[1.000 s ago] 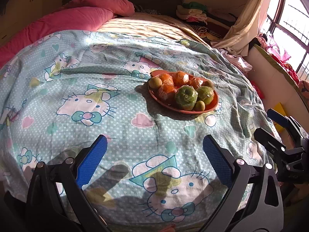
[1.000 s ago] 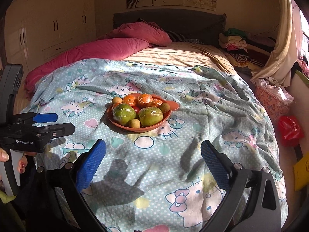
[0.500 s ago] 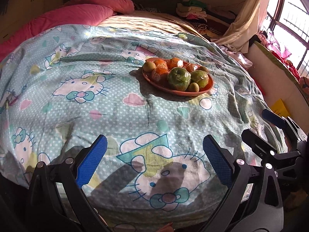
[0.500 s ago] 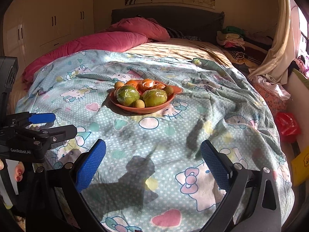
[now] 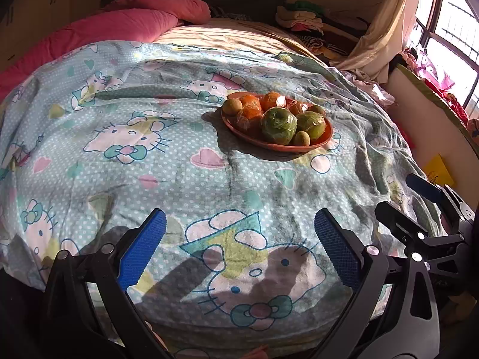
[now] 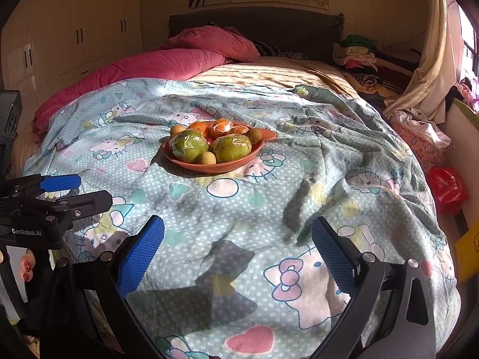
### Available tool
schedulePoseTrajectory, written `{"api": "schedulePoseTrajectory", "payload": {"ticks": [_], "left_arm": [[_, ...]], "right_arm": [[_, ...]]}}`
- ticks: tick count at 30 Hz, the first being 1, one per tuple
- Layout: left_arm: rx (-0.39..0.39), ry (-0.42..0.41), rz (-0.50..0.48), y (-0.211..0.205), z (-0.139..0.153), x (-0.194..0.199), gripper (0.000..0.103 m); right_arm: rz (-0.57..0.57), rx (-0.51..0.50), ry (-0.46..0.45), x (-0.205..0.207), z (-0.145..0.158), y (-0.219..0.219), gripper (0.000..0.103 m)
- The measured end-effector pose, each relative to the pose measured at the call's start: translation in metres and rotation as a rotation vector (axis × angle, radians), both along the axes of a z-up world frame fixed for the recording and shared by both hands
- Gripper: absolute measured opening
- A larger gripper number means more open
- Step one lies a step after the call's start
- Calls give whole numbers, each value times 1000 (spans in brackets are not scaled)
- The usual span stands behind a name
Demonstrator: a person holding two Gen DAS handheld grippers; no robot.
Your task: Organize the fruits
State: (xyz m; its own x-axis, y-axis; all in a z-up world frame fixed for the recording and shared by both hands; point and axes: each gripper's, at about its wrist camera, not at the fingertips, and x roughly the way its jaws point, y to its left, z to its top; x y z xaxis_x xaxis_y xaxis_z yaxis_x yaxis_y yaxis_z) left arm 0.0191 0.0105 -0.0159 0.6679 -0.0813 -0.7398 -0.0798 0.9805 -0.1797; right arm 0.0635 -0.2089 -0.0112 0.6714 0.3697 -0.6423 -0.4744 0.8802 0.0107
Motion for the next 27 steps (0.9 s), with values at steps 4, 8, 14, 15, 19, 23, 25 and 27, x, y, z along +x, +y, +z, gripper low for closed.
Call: {"api": "schedulePoseTrajectory", "payload": {"ticks": [4, 8, 14, 15, 19, 23, 25, 27], "left_arm": [[5, 1, 0, -1, 0, 1, 93], [5, 2, 2, -1, 1, 1, 93], [9, -2, 4, 0, 2, 1, 93], [10, -3, 3, 0, 2, 1, 93], [13, -1, 3, 0, 2, 0, 93], [14, -2, 4, 0, 2, 0, 93], [15, -1, 4, 0, 2, 0, 93], [16, -1, 6, 0, 2, -1, 93]], "right_arm": [[-7, 4, 0, 1, 1, -2, 99], [-5, 3, 1, 1, 0, -2, 99], [-4, 0, 2, 1, 1, -2, 99], [-4, 0, 2, 1, 0, -2, 99], [-3, 0, 3, 1, 0, -2, 99], [-3, 0, 3, 1, 0, -2, 99], [-4, -1, 4, 1, 0, -2, 99], [-4, 0, 3, 1, 0, -2, 99]]}}
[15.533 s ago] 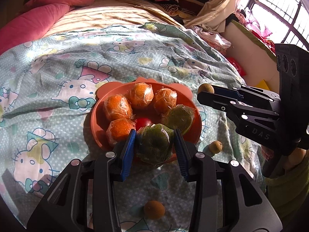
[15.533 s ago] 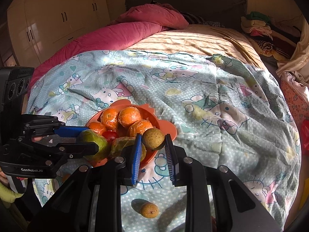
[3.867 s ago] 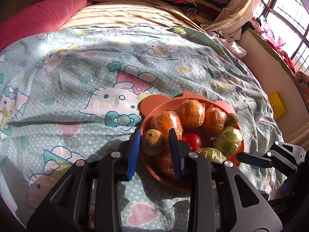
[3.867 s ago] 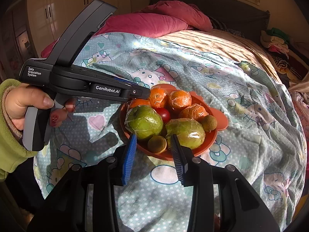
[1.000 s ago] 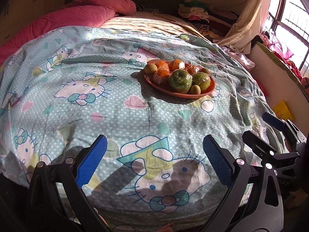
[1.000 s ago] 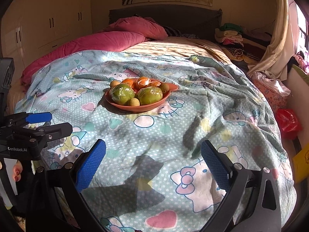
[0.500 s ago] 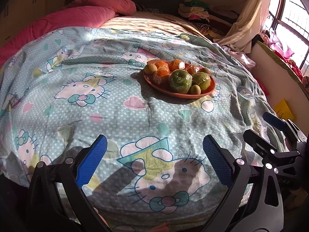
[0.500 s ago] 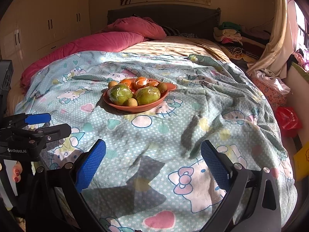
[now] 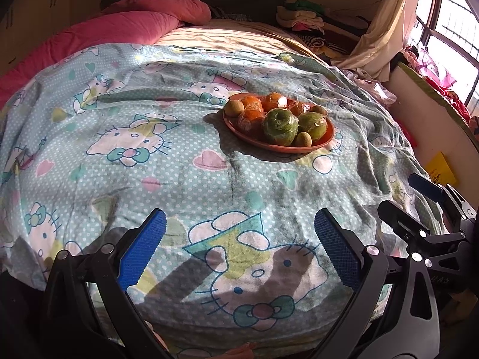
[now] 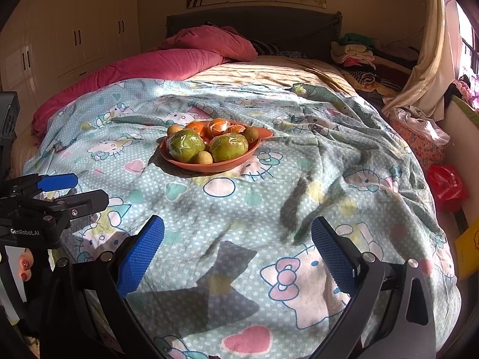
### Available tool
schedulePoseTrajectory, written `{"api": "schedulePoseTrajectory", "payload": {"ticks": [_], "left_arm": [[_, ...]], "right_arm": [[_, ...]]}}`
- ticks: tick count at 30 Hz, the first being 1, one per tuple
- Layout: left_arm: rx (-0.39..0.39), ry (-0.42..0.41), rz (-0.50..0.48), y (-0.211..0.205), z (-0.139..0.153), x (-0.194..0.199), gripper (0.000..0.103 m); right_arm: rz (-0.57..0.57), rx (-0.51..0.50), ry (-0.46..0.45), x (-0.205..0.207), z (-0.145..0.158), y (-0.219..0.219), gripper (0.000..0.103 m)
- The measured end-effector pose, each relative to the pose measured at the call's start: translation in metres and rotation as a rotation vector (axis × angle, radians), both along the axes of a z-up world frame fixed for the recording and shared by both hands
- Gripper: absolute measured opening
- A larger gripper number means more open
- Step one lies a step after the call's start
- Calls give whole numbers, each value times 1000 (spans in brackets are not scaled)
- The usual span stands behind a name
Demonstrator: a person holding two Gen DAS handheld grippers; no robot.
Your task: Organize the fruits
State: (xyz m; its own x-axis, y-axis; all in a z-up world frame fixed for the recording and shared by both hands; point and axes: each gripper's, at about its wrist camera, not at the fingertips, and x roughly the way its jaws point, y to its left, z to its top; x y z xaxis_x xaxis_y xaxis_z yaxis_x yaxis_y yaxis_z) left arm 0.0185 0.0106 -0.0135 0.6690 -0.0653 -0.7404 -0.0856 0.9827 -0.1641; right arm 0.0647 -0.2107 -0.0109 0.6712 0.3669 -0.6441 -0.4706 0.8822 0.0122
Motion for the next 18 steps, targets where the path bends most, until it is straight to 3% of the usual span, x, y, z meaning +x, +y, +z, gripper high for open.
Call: {"api": "schedulePoseTrajectory", "payload": {"ticks": [18], "left_arm": [[6, 0, -2, 0, 2, 0, 93]], "right_arm": [[0, 0, 0, 0, 0, 0, 99]]}}
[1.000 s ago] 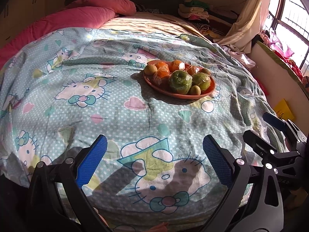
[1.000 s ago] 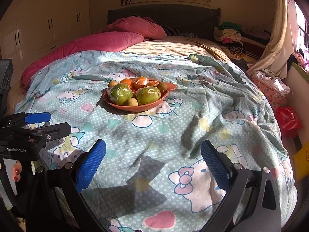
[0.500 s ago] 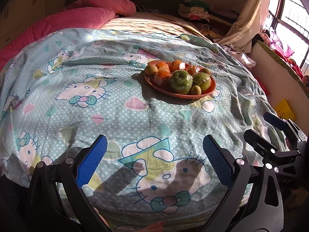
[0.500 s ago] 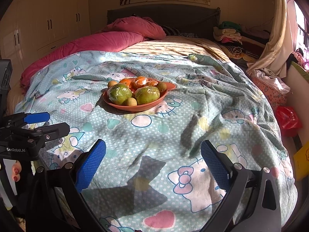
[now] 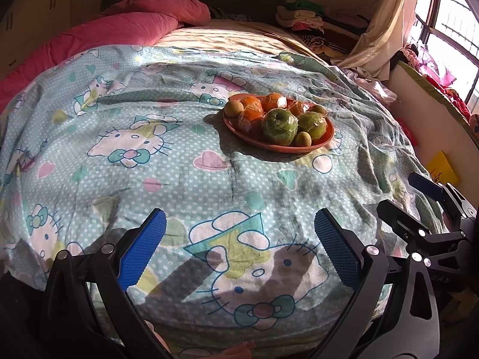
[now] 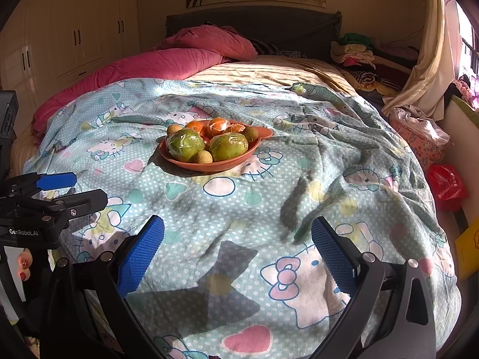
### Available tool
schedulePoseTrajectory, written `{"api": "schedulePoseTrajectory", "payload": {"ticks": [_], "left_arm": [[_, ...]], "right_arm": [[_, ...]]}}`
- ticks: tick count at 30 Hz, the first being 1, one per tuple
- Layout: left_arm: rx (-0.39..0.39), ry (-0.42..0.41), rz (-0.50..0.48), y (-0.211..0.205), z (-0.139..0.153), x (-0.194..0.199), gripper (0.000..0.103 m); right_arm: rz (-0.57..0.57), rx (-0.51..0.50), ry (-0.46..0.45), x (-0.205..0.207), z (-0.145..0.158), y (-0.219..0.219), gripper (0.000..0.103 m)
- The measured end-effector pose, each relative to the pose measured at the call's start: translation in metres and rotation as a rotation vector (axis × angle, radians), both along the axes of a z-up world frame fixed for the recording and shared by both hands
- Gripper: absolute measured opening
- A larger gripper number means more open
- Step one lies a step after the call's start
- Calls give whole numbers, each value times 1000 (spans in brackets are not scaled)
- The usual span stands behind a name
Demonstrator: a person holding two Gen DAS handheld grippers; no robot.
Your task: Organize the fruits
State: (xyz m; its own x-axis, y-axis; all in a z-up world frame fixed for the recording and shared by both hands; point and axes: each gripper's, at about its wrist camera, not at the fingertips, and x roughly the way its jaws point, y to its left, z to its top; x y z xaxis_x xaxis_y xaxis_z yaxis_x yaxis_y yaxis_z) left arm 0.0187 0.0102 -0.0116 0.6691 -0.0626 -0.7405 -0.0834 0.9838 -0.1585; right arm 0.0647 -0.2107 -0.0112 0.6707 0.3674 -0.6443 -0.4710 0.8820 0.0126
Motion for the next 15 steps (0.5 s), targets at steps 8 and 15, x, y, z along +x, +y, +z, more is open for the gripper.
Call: {"api": "schedulePoseTrajectory", "payload": {"ticks": [8, 15], "left_arm": [[7, 0, 2, 0, 0, 0, 93], [10, 1, 1, 0, 0, 0, 93]], "right_arm": [[0, 0, 0, 0, 0, 0, 99], [1, 0, 0, 0, 0, 0, 99]]}}
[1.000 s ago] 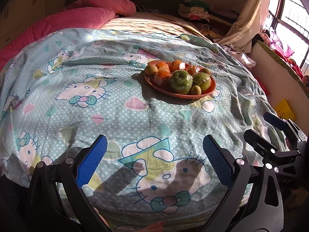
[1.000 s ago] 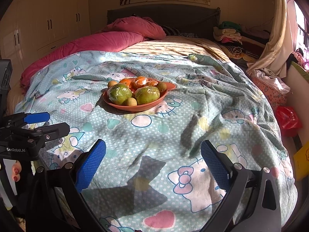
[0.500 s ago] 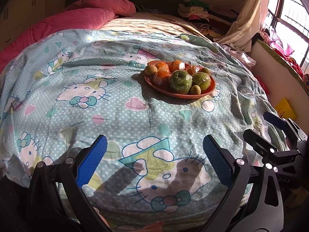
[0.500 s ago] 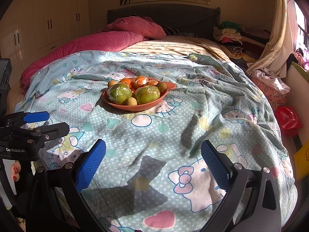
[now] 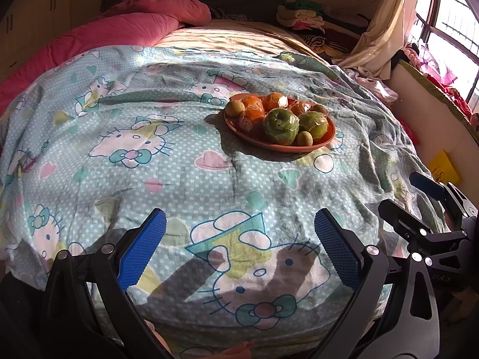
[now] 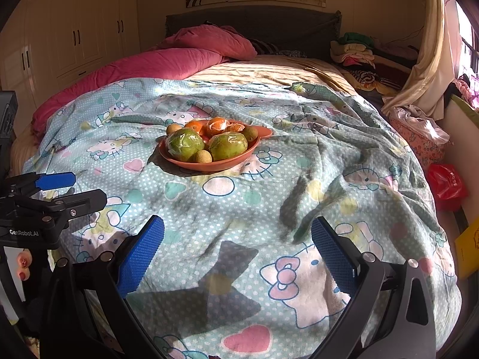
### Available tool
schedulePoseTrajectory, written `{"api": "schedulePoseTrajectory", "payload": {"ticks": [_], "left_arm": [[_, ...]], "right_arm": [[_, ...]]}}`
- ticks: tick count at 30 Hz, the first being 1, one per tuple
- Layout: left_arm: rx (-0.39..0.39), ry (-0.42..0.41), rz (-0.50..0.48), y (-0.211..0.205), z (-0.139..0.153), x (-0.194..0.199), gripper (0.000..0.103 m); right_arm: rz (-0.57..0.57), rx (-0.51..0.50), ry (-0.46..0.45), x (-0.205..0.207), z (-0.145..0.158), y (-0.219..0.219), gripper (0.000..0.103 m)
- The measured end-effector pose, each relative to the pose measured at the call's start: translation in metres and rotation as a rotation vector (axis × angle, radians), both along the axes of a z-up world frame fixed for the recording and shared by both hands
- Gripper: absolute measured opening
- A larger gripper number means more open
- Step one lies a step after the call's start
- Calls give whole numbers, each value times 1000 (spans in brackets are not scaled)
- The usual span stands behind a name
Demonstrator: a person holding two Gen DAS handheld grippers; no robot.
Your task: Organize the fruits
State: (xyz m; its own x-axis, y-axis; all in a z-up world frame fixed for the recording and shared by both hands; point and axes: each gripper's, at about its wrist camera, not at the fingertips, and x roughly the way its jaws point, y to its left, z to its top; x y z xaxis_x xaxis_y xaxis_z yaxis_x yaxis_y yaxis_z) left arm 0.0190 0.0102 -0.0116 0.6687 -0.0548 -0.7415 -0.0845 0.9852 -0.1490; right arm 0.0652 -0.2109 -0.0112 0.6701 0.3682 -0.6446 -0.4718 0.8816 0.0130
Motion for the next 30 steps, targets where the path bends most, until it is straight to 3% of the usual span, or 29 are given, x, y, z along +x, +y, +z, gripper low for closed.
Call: {"api": "schedulePoseTrajectory", "payload": {"ticks": [21, 30], "left_arm": [[-18, -12, -40, -2, 2, 2, 93], [25, -13, 12, 5, 1, 9, 93]], "right_arm": [[-12, 2, 20, 2, -8, -2, 99], [-28, -1, 41, 10, -13, -4, 99]]}}
